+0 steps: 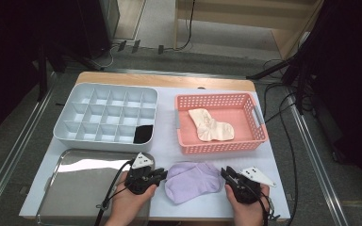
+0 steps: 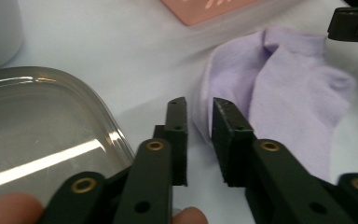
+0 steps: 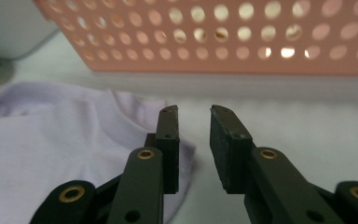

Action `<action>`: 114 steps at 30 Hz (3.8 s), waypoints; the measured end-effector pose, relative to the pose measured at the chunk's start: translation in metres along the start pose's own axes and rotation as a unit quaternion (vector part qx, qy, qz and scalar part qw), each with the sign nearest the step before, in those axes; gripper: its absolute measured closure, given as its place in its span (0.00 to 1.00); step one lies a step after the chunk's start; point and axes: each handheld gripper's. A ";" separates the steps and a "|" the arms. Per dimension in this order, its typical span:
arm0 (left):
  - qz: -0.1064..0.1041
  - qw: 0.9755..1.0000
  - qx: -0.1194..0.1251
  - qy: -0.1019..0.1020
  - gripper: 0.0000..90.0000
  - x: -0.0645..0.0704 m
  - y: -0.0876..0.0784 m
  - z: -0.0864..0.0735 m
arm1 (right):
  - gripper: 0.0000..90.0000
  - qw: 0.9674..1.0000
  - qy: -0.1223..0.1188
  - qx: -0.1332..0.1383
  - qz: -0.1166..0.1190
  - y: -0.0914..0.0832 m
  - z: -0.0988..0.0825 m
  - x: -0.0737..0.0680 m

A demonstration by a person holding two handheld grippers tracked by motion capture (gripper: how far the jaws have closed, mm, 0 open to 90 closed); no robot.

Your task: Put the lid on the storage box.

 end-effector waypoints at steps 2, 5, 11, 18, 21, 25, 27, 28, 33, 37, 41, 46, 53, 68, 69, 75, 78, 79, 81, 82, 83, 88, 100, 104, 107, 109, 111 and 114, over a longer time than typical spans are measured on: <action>-0.005 1.000 0.007 -0.004 0.78 -0.001 -0.005 -0.002 | 0.82 1.000 -0.008 0.014 0.005 -0.005 0.002 -0.003; -0.010 1.000 0.013 -0.004 0.76 -0.002 -0.009 -0.004 | 0.83 1.000 -0.012 0.015 0.023 -0.007 0.003 -0.009; -0.015 1.000 0.020 -0.002 0.75 -0.001 -0.018 -0.010 | 0.84 0.999 -0.018 0.010 0.048 -0.007 0.000 -0.017; -0.025 0.999 0.021 -0.001 0.75 0.000 -0.021 -0.010 | 0.75 0.999 -0.029 -0.004 0.043 0.001 -0.005 -0.017; -0.035 0.999 0.021 0.000 0.73 0.003 -0.022 -0.011 | 0.70 0.999 -0.038 -0.008 0.037 0.007 -0.007 -0.017; -0.047 0.999 0.020 0.002 0.70 0.007 -0.022 -0.012 | 0.80 0.997 -0.050 -0.029 0.043 0.011 -0.007 -0.020; -0.054 0.998 0.013 0.005 0.69 0.011 -0.020 -0.013 | 0.95 0.997 -0.047 -0.038 0.047 0.012 -0.008 -0.022; -0.053 0.999 0.009 0.008 0.69 0.011 -0.019 -0.014 | 0.95 0.997 -0.047 -0.038 0.047 0.012 -0.008 -0.022; -0.045 0.999 -0.001 0.016 0.73 0.013 -0.017 -0.016 | 0.97 0.997 -0.046 -0.031 0.050 0.006 -0.006 -0.025; -0.040 0.999 0.007 0.008 0.74 0.009 -0.020 -0.014 | 0.97 0.998 -0.033 -0.013 0.059 -0.008 -0.001 -0.023; -0.045 0.999 0.013 0.004 0.73 0.007 -0.023 -0.012 | 0.96 0.998 -0.023 -0.004 0.057 -0.017 -0.001 -0.022; -0.054 0.998 0.019 0.003 0.70 0.010 -0.026 -0.011 | 0.96 0.999 0.001 -0.008 0.043 -0.028 -0.001 -0.019; -0.066 0.998 0.020 -0.002 0.67 0.018 -0.023 -0.012 | 0.96 0.999 0.013 -0.039 0.031 -0.039 -0.013 -0.011; -0.033 0.999 -0.024 0.034 0.72 0.042 -0.003 -0.024 | 0.78 0.999 0.017 -0.039 0.001 -0.034 -0.026 -0.008; -0.037 0.999 -0.028 0.028 0.80 0.041 -0.004 -0.024 | 0.83 0.999 0.021 -0.044 0.009 -0.034 -0.026 -0.008; -0.041 0.998 -0.031 0.022 0.97 0.037 -0.006 -0.020 | 0.98 0.998 0.029 -0.053 0.024 -0.037 -0.023 -0.012; -0.041 0.999 -0.021 0.022 0.97 0.035 -0.009 -0.016 | 0.98 0.999 0.024 -0.028 0.023 -0.042 -0.015 -0.012; -0.043 0.999 -0.015 0.021 0.97 0.034 -0.011 -0.013 | 0.98 0.999 0.022 -0.022 0.024 -0.043 -0.012 -0.013; -0.043 0.999 -0.007 0.019 0.97 0.033 -0.013 -0.007 | 0.98 0.999 0.018 -0.011 0.028 -0.044 -0.007 -0.014; -0.043 0.999 -0.004 0.017 0.97 0.032 -0.014 -0.005 | 0.98 0.999 0.015 -0.006 0.029 -0.043 -0.004 -0.014; -0.043 0.999 -0.001 0.014 0.97 0.030 -0.014 -0.001 | 0.98 0.999 0.015 -0.002 0.029 -0.043 -0.002 -0.015; -0.045 0.999 -0.008 0.003 0.96 0.022 -0.007 0.012 | 0.97 0.999 0.018 0.003 0.033 -0.033 0.007 -0.012; -0.008 0.999 -0.038 0.004 0.91 0.006 0.014 0.015 | 0.97 0.999 0.010 -0.044 0.023 -0.003 -0.003 -0.006; 0.014 0.999 -0.032 0.016 0.74 0.005 0.015 0.014 | 0.84 0.999 0.010 -0.032 0.015 -0.001 -0.007 -0.003; 0.012 1.000 -0.026 0.006 0.66 0.003 0.015 0.014 | 0.76 0.999 0.029 -0.032 0.011 -0.002 -0.008 0.001; 0.007 0.999 -0.034 0.004 0.67 0.004 0.017 0.013 | 0.74 0.998 0.034 -0.044 0.017 0.001 -0.010 0.002; 0.002 0.999 -0.044 0.005 0.75 0.007 0.020 0.012 | 0.75 0.998 0.032 -0.050 0.017 0.004 -0.012 -0.001; -0.004 0.998 -0.055 0.005 0.90 0.010 0.022 0.011 | 0.90 0.998 0.024 -0.061 0.024 0.006 -0.012 -0.007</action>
Point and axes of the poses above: each handheld gripper's, and its own axes: y roughly forward along the jaws, z roughly out of its top, x roughly to its right, and after that the axes turned 11 degrees about x, right-handed
